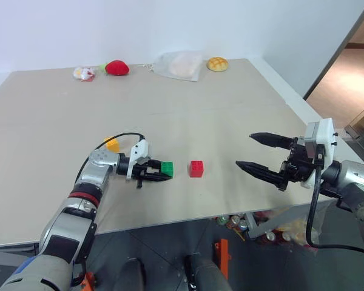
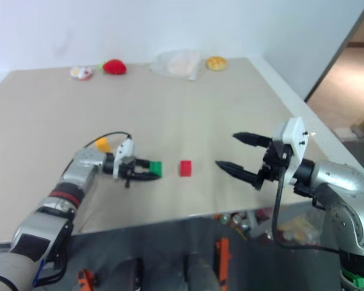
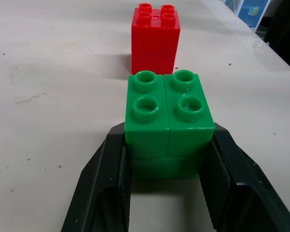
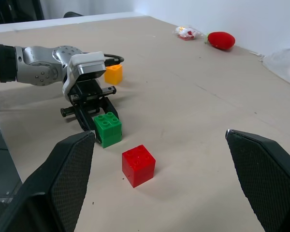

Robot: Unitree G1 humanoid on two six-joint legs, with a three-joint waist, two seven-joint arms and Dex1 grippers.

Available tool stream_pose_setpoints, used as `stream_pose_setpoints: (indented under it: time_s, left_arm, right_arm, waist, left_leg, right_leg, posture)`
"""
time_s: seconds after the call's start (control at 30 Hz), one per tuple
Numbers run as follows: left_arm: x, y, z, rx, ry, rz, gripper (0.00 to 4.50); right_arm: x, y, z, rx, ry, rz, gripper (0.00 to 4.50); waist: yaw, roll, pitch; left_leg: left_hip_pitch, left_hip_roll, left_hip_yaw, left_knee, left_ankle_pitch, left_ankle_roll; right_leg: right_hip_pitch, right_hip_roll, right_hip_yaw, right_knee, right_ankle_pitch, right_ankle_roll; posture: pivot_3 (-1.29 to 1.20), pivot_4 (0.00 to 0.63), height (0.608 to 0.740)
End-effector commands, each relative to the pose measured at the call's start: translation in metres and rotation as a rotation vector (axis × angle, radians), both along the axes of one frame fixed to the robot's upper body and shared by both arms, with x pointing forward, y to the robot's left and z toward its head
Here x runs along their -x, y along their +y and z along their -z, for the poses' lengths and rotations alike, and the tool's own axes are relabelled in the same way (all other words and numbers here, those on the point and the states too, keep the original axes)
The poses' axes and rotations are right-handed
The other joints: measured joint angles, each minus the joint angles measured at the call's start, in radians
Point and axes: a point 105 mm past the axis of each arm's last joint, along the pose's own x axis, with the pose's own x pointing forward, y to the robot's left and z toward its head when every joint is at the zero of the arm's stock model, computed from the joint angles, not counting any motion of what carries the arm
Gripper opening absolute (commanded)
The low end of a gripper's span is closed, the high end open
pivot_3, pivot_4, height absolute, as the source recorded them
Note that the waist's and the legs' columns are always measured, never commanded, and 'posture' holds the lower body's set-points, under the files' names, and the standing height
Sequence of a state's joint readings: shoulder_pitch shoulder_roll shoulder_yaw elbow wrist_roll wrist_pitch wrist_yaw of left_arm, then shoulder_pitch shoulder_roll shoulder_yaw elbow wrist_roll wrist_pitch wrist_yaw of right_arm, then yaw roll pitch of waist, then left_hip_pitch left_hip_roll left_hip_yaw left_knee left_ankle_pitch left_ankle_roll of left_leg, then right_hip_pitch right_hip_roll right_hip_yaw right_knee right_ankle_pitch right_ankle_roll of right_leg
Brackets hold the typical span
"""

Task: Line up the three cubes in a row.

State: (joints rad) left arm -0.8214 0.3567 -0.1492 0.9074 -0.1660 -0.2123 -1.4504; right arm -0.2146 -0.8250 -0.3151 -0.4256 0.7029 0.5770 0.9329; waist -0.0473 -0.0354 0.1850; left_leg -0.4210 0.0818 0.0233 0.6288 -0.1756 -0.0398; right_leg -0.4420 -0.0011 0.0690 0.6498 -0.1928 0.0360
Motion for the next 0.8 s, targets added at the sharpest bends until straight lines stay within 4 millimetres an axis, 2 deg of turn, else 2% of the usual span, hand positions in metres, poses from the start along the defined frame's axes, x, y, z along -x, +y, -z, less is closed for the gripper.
stream_pose_setpoints:
  time_s: [0.03, 0.1, 0.3, 0.33, 0.57, 0.7, 0.8]
  left_arm:
    - [0.0, -0.004, -0.003, 0.006, -0.046, 0.013, 1.33]
    - [-0.004, -0.005, -0.003, 0.006, -0.067, -0.015, 2.36]
    - [-0.017, -0.005, -0.009, 0.032, -0.154, -0.103, 4.33]
    - [-0.018, -0.005, -0.009, 0.033, -0.163, -0.109, 4.47]
    - [-0.005, 0.019, -0.014, 0.007, -0.17, -0.062, 4.47]
    - [0.022, 0.057, -0.024, -0.011, -0.073, -0.058, 4.47]
    - [0.038, 0.074, -0.029, -0.018, -0.029, -0.106, 4.47]
  right_arm:
    - [0.001, 0.001, -0.01, 0.009, -0.041, -0.016, 4.5]
    - [0.001, 0.001, -0.011, 0.009, -0.042, -0.016, 4.5]
    - [0.001, 0.001, -0.013, 0.008, -0.044, -0.015, 4.5]
    - [0.0, 0.001, -0.013, 0.008, -0.045, -0.016, 4.5]
    - [-0.002, 0.003, -0.018, 0.01, -0.045, -0.04, 4.5]
    - [-0.004, 0.0, -0.021, 0.025, -0.046, -0.053, 4.5]
    - [-0.007, 0.002, -0.021, 0.028, -0.048, -0.068, 4.5]
  waist:
    - [0.0, 0.0, 0.0]
    - [0.002, 0.0, 0.0]
    - [0.003, 0.0, 0.0]
    - [0.003, 0.0, 0.0]
    - [-0.003, 0.0, 0.0]
    - [-0.008, 0.0, 0.0]
    - [-0.006, 0.0, 0.0]
  left_leg:
    - [0.0, 0.0, 0.0, 0.0, 0.0, 0.0]
    - [0.0, 0.0, 0.0, 0.0, 0.0, 0.0]
    - [0.0, -0.001, 0.0, 0.002, 0.0, 0.0]
    - [0.0, -0.001, 0.0, 0.002, 0.0, 0.0]
    - [0.0, -0.001, 0.0, 0.003, 0.0, 0.0]
    - [0.0, 0.0, 0.0, 0.0, 0.0, 0.0]
    - [0.001, 0.0, 0.0, -0.002, 0.0, 0.0]
  right_leg:
    - [0.0, 0.0, 0.0, 0.0, 0.0, 0.0]
    - [0.0, 0.0, 0.0, 0.0, 0.0, 0.0]
    - [0.0, 0.0, 0.001, 0.0, 0.0, 0.001]
    - [0.001, 0.0, 0.001, 0.0, 0.001, 0.001]
    - [0.0, 0.0, 0.002, 0.0, 0.001, 0.001]
    - [-0.001, 0.001, 0.003, 0.0, 0.0, 0.001]
    - [-0.001, 0.002, 0.003, 0.0, 0.0, 0.0]
  posture:
    - [0.0, 0.15, 0.74]
    - [0.0, 0.15, 0.74]
    - [0.0, 0.15, 0.74]
    - [0.0, 0.15, 0.74]
    - [0.0, 0.15, 0.74]
    - [0.0, 0.15, 0.74]
    - [0.0, 0.15, 0.74]
